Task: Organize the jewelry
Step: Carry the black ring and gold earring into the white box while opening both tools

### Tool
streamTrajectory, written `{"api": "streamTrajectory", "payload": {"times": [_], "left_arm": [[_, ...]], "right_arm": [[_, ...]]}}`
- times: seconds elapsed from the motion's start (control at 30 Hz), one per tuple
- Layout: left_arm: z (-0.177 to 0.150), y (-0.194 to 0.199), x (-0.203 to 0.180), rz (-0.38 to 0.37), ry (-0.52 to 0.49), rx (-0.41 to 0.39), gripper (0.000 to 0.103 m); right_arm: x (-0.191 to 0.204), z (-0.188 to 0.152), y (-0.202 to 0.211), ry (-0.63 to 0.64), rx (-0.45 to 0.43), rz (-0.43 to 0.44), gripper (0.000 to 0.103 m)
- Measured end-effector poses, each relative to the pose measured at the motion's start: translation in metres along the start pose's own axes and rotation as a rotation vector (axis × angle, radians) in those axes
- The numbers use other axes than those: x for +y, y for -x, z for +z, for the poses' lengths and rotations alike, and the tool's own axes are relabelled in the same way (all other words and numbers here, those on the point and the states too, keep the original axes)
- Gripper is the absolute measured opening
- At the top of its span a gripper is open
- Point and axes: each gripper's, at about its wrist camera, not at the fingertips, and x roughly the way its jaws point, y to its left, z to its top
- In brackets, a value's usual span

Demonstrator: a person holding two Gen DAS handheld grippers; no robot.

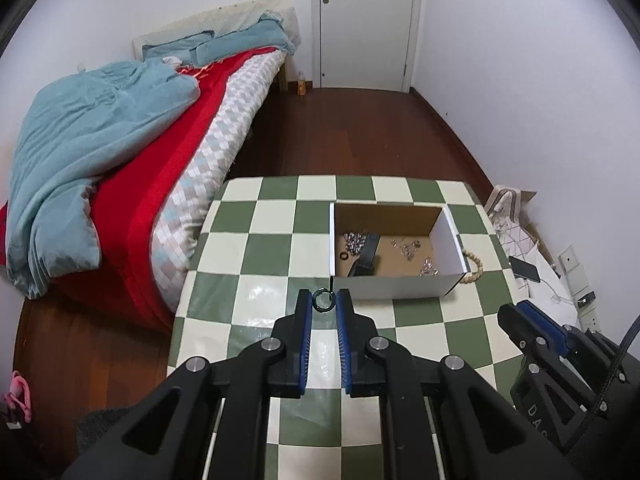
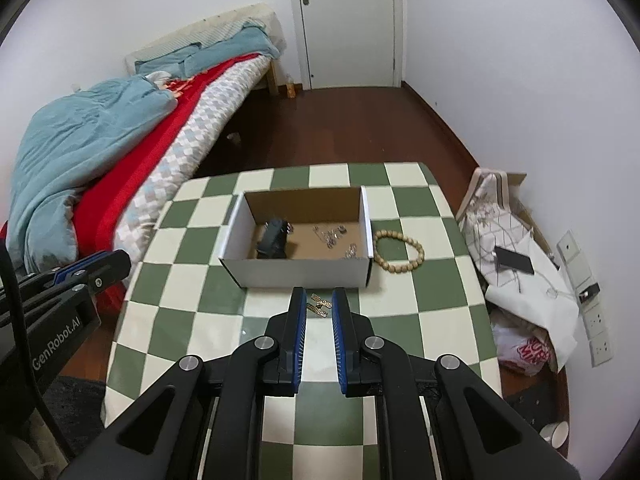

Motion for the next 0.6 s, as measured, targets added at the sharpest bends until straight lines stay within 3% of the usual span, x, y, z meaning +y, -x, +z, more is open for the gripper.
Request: {"api": "streamTrajectory", "payload": {"times": [0.3,0.6], "left_arm": [[0.030,-0.002,0.011,0.005,0.010,-0.013,0.009],[0.065,-0.062,0.010,-0.030,-0.008,0.094,0.009]], "right_arm": [[0.006,0.036,0.016,0.036,-0.056,-0.012,0.013],[0.000,0.074,-0.035,0.046,0.017,-0.007,0.013]]}}
